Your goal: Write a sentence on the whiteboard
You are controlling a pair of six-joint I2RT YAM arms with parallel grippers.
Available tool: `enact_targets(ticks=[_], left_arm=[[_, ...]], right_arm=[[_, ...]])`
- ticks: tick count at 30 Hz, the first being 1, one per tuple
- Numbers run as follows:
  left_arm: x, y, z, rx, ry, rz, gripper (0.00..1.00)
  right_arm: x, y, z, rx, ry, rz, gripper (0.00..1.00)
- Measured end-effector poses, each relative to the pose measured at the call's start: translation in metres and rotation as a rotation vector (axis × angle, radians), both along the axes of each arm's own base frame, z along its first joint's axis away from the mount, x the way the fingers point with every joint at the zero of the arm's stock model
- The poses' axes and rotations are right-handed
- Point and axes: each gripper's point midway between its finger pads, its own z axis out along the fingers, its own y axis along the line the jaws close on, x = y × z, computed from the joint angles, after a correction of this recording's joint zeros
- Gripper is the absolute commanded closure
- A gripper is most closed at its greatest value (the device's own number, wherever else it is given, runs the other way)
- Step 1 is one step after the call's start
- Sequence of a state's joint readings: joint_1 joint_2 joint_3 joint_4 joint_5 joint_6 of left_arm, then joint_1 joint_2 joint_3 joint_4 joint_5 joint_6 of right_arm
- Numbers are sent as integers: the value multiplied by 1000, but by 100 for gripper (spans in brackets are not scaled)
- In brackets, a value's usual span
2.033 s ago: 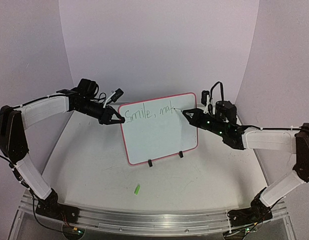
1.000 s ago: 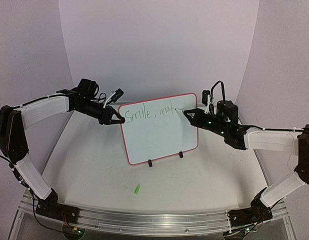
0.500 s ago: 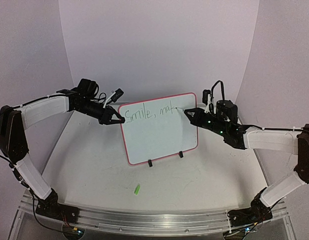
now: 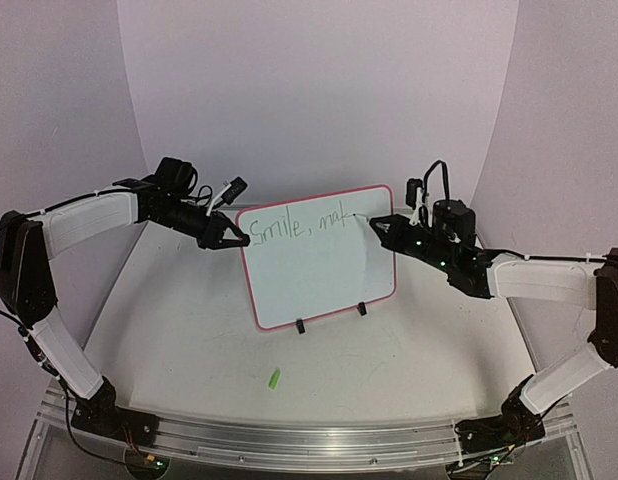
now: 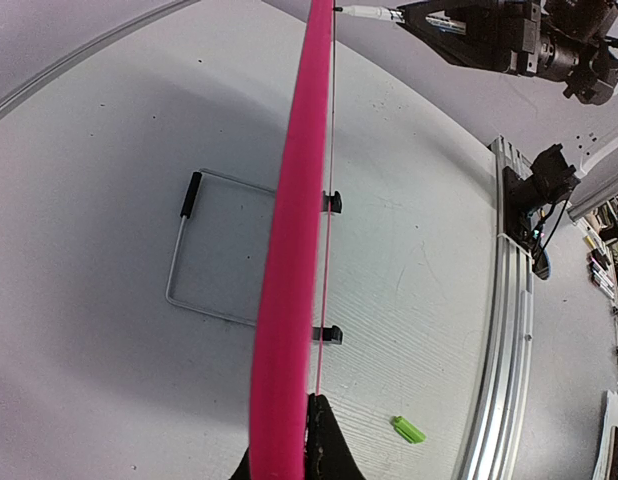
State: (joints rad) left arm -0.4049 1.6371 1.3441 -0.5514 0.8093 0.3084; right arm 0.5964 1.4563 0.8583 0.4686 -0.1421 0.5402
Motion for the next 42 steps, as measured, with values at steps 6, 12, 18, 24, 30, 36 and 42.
enact_targets(ticks=[6, 12, 18, 24, 30, 36, 42], left_arm=[[0, 0, 0, 0, 0, 0, 100], [0, 0, 0, 0, -1, 0, 100], [0, 0, 0, 0, 1, 1, 100], [0, 0, 0, 0, 3, 1, 100], [0, 0, 0, 0, 2, 1, 100], [0, 0, 0, 0, 2, 1, 100], [0, 0, 0, 0, 3, 1, 100]], right_arm=[[1, 0, 4, 3, -8, -3, 100], [3, 1, 11, 11, -22, -2, 100], [5, 4, 12, 15, -25, 5, 100], [5, 5, 11, 15, -22, 9, 100], [3, 7, 9, 18, -15, 24, 100], [1, 8, 5, 17, -4, 37, 100], [-2, 7, -6, 10, 18, 39, 100]])
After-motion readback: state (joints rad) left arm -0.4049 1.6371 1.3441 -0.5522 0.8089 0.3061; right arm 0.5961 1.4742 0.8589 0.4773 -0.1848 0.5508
